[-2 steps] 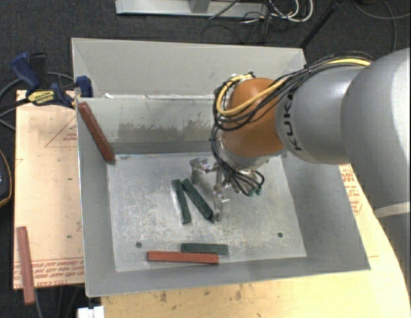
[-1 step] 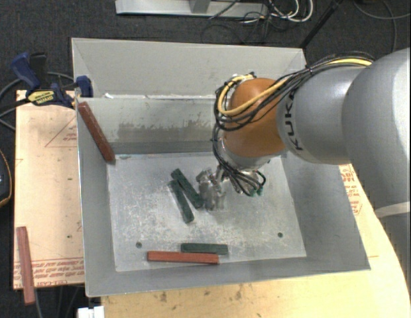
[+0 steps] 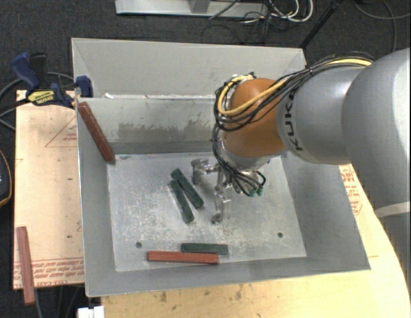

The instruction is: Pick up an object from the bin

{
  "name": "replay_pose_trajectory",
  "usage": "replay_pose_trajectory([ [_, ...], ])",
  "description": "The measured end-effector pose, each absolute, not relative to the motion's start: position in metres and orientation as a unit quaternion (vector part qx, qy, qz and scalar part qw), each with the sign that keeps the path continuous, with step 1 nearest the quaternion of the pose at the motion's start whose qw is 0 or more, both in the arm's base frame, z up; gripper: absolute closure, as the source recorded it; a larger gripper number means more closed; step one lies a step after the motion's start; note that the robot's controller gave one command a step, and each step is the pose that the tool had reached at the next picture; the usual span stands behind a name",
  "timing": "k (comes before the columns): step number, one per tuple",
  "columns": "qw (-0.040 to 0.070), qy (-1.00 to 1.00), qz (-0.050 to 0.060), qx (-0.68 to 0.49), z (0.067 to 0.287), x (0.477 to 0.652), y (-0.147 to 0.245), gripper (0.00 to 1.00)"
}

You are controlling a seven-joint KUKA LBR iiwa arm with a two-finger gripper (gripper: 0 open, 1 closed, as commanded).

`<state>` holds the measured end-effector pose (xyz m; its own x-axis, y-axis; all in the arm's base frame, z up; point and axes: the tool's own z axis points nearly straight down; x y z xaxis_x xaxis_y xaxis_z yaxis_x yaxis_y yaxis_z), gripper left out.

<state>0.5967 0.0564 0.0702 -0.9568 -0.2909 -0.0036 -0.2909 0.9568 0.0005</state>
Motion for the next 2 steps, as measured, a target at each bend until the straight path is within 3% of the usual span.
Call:
replay_pose_trajectory([
  [1, 0.003, 0.892, 0.0, -0.452, 0.07, 0.642, 0.113, 0.0],
  [2, 0.001, 0.926, 0.002, -0.378, 0.07, 0.616, 0.137, 0.0],
])
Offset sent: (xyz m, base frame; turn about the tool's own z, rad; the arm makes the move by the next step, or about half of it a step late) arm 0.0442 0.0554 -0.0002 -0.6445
